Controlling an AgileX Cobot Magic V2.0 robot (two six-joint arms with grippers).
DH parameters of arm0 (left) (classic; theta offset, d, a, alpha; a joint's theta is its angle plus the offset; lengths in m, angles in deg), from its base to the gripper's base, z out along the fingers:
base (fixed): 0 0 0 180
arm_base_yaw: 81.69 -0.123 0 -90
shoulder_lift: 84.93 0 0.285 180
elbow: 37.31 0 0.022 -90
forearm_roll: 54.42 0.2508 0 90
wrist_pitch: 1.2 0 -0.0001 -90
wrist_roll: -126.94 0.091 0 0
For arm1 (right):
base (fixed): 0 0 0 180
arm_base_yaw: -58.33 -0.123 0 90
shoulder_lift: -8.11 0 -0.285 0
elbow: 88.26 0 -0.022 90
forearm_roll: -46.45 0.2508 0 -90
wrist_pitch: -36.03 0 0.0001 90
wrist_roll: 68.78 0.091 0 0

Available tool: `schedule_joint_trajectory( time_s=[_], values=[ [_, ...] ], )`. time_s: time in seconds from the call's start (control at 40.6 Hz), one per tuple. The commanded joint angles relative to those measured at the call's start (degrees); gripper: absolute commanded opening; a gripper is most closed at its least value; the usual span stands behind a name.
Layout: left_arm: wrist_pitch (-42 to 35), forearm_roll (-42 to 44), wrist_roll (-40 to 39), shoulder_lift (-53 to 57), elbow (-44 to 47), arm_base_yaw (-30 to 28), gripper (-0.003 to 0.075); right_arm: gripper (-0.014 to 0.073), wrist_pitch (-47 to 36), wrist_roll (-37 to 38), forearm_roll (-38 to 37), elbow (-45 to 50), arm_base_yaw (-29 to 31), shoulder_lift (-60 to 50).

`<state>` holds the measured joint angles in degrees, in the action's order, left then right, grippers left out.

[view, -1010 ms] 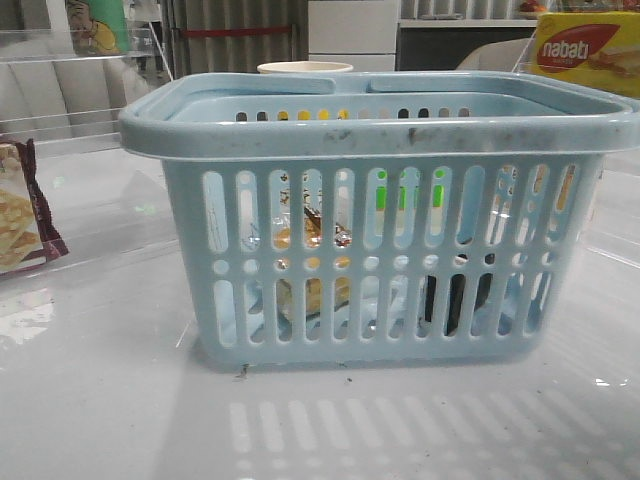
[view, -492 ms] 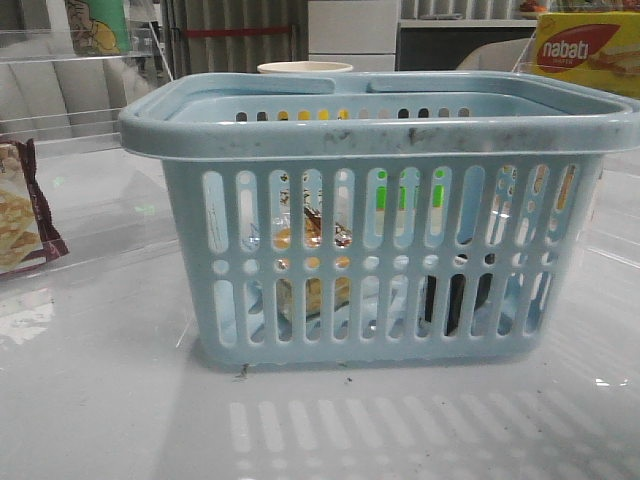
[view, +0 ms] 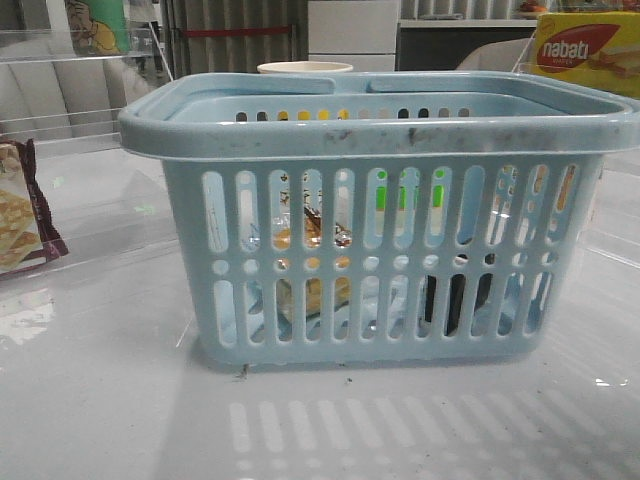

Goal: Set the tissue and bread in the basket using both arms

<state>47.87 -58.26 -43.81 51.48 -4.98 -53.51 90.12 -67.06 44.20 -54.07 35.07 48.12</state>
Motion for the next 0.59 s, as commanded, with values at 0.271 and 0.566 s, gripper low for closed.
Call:
schedule_joint_trajectory(
  time_s=[0.271, 0.566],
  values=[
    [-19.7, 1.6, -0.5, 10.9, 10.9, -14.1, 0.0091, 0.0057, -3.4, 0.2, -0.9, -1.4, 0.2, 0.1],
    [-35.6, 3.8, -0.5, 25.9, 29.0, -23.8, 0.0091, 0.0057, -3.4, 0.2, -0.9, -1.4, 0.2, 0.1]
  ],
)
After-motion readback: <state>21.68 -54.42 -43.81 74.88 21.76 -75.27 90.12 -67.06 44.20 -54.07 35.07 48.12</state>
